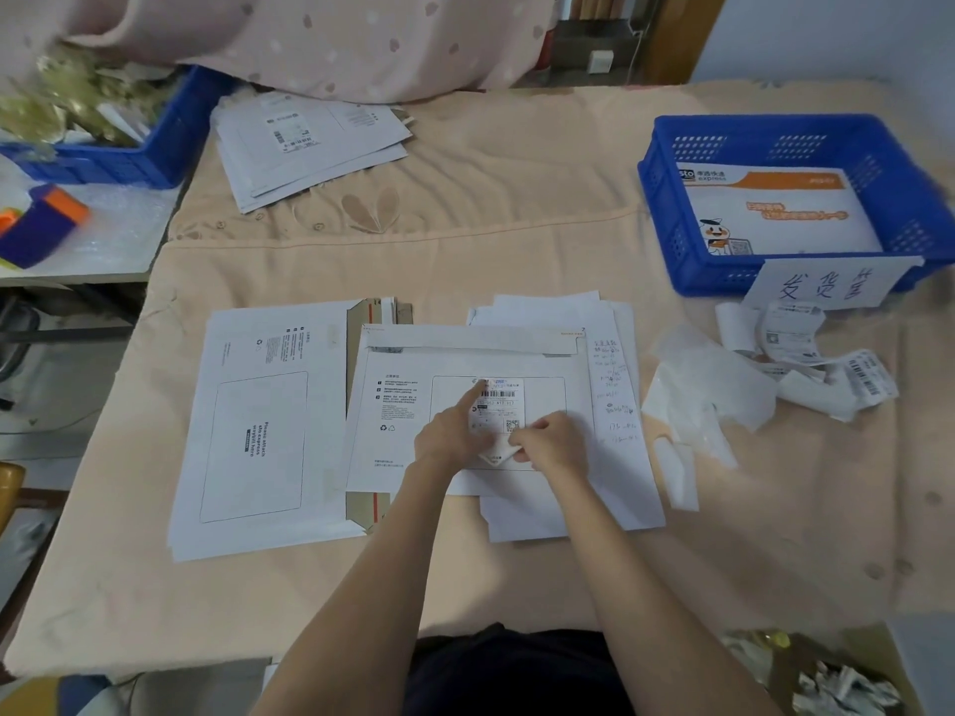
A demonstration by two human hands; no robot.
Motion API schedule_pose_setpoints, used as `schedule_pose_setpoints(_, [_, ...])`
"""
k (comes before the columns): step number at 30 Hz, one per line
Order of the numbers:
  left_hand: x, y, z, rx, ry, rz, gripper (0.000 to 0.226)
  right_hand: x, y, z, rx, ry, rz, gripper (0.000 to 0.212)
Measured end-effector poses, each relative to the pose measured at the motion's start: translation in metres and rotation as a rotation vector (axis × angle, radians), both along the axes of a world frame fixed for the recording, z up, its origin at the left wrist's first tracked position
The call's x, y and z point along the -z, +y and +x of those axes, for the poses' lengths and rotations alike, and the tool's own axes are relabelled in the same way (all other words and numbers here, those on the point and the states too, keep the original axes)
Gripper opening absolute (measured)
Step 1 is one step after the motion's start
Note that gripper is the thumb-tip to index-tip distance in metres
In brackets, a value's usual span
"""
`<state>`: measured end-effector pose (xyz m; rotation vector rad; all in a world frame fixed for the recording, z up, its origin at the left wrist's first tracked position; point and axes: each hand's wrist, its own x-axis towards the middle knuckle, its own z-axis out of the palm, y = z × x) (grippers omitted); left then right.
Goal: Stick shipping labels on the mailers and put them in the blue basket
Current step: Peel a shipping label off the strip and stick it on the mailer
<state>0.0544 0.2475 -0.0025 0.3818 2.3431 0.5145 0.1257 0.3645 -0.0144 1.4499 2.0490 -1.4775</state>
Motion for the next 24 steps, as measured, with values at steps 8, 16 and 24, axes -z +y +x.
schedule_pose_setpoints(8, [0.003, -0.002, -0.003, 0.088, 0.007, -0.057, 0.087, 0.002, 0.0, 0.004, -0.026, 0.02, 0.037, 0.015])
schedule_pose_setpoints(16, [0.004, -0.002, -0.007, 0.144, -0.048, -0.056, 0.103, 0.0, 0.0, 0.008, -0.178, -0.033, 0.162, 0.011])
schedule_pose_setpoints(24, [0.002, -0.007, -0.01, 0.251, 0.086, -0.173, 0.107, -0.001, 0.015, 0.004, -0.226, -0.056, 0.044, 0.038])
